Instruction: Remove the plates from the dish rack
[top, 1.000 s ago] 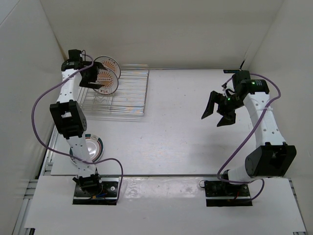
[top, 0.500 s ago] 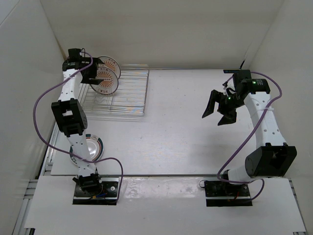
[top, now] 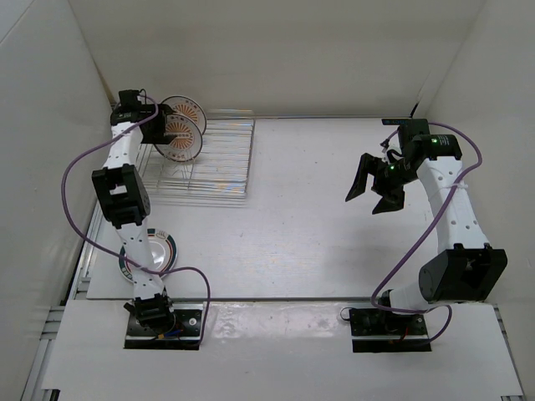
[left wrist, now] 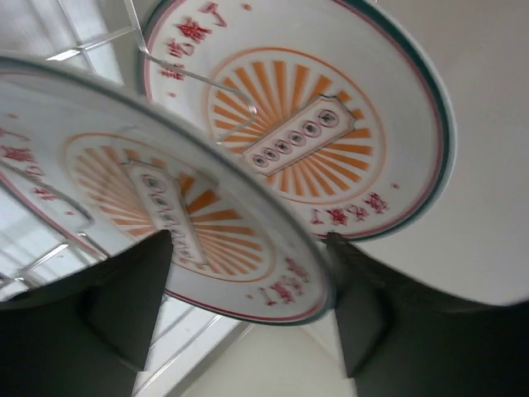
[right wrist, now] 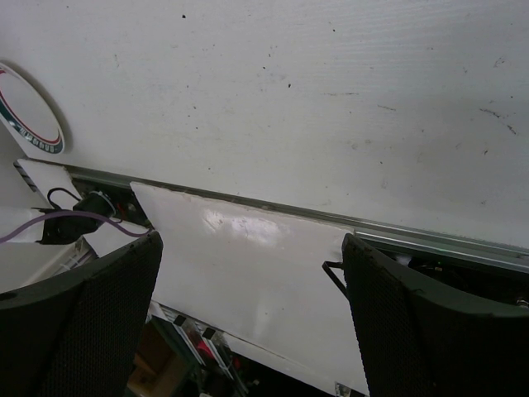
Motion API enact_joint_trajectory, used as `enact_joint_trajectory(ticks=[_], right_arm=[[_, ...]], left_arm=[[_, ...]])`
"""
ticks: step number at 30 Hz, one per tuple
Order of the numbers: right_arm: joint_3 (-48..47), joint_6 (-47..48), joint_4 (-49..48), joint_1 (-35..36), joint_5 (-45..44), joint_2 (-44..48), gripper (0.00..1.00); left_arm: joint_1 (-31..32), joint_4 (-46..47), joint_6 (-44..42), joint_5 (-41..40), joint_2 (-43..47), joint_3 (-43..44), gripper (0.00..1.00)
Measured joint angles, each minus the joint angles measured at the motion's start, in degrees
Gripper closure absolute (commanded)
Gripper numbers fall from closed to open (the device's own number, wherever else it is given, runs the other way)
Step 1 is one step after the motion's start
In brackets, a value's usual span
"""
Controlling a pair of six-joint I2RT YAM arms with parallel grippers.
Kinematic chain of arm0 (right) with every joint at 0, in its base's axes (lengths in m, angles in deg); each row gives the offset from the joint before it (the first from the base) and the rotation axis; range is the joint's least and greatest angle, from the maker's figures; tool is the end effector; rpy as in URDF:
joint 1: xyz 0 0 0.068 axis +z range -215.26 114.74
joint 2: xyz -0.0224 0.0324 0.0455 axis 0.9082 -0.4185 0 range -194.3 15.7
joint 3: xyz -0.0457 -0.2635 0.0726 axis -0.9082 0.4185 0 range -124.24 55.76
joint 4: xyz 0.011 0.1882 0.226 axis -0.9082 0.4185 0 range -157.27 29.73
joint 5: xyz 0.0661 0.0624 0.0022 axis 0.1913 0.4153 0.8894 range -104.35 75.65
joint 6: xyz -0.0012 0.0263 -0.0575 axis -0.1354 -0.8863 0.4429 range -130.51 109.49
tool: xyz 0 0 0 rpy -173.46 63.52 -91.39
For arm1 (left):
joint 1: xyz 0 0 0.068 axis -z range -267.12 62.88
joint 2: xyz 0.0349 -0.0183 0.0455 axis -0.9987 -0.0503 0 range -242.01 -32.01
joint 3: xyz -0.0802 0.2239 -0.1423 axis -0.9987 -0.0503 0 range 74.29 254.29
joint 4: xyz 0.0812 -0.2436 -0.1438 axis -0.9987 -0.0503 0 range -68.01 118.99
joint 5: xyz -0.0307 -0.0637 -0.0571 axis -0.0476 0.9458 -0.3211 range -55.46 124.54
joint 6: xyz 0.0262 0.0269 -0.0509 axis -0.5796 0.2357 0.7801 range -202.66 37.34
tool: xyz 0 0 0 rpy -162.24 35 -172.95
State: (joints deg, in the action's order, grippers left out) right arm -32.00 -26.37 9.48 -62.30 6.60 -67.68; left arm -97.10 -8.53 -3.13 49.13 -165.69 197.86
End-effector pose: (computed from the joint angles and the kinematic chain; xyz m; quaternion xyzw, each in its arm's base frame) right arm 0.2984 0.0329 0.3476 0.0815 0.9687 0.2019 0.1193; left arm 0.5663 0.0873 0.2282 -0.6186 0.6891 -0.3017 0.2269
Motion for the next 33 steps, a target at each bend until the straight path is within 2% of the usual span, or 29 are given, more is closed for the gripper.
enact_joint_trajectory(ticks=[4, 9, 10, 15, 16, 21, 29, 33], right_arm=[[0.00, 0.00, 0.00, 0.00, 0.02, -0.33, 0.10], [0.00, 0.00, 0.00, 0.00, 0.22, -1.31, 0.10], [0.00, 0.00, 0.00, 0.00, 0.22, -1.46, 0.10], [0.00, 0.00, 0.00, 0.00, 0.24, -1.55, 0.10], [0.00, 0.00, 0.00, 0.00, 0.22, -1.55, 0.10], [0.00, 0.04, 0.00, 0.00, 0.24, -1.55, 0.10], [0.02, 0.09, 0.00, 0.00, 0.96, -1.55, 0.10], [0.04, 0.11, 0.00, 0.00, 1.68, -1.55, 0.10]], left_arm=[[-0.55, 3.98, 0.57, 1.14, 2.23, -4.20, 0.40], [-1.51, 5.88, 0.46, 2.40, 10.08, -13.38, 0.58], [-1.73, 6.12, 0.50, 2.71, 11.67, -15.43, 0.64], [-2.62, 6.49, 1.49, 4.92, 16.06, -20.98, 0.80], [-2.78, 6.10, 1.97, 5.38, 16.26, -21.29, 0.86], [-3.58, 6.95, 6.64, 7.87, 17.42, -23.74, 0.98], [-3.78, 5.25, 15.78, 10.54, 17.94, -20.44, 1.00], [-3.76, 2.25, 17.84, 9.09, 22.16, -19.61, 1.00]])
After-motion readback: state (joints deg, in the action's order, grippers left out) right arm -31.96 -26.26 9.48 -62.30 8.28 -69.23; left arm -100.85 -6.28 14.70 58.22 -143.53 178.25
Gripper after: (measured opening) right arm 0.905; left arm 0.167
